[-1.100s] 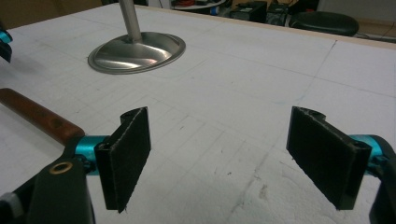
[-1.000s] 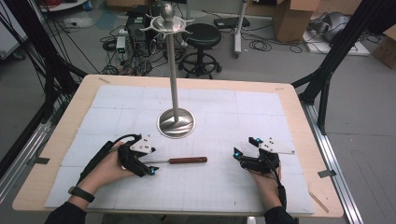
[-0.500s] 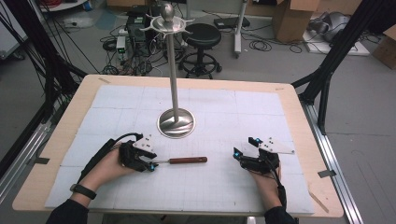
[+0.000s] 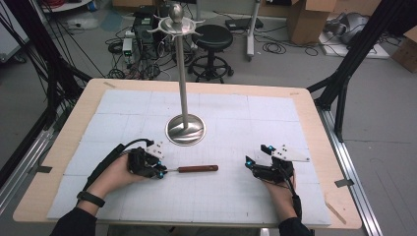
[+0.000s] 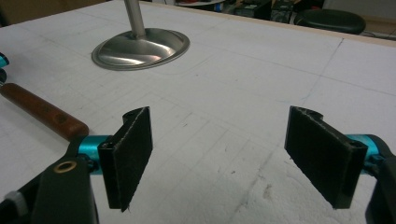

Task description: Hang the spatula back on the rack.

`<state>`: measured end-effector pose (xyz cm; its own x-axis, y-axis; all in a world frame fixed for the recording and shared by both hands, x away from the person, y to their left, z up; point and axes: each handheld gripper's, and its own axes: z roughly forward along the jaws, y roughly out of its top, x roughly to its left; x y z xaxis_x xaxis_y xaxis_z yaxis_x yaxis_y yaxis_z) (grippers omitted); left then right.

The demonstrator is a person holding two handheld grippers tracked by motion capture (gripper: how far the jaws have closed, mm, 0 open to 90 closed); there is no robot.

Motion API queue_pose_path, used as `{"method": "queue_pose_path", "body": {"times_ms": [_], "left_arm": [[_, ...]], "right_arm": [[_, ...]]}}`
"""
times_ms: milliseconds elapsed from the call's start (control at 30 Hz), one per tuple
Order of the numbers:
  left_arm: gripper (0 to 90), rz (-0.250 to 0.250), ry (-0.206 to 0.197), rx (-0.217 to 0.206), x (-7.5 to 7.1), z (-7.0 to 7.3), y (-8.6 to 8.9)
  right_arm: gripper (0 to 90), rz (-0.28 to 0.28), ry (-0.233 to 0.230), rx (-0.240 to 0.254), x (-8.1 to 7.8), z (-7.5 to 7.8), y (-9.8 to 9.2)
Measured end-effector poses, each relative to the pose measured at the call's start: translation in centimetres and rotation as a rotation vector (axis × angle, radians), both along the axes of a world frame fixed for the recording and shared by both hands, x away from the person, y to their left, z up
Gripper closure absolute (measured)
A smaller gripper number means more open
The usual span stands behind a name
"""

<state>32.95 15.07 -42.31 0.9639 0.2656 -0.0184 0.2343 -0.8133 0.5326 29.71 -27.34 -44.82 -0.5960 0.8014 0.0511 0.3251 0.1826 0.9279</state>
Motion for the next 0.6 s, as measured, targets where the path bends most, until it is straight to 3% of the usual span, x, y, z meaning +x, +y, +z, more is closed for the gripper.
{"method": "queue_pose_path", "body": {"times_ms": [367, 433, 600], "left_arm": [[82.4, -0.016, -0.036, 0.036, -0.52, 0.15, -0.60], [84.4, 0.013, -0.011, 0.038, -0.44, 0.23, -0.66], [84.4, 0.000, -0.021, 0.033, -0.50, 0.23, -0.60]], "right_arm": [[22.7, 0.003, 0.005, -0.004, 0.07, 0.00, 0.05], [22.7, 0.002, 0.008, -0.003, 0.06, 0.01, 0.05], [22.7, 0.002, 0.009, -0.002, 0.05, 0.01, 0.05]]}}
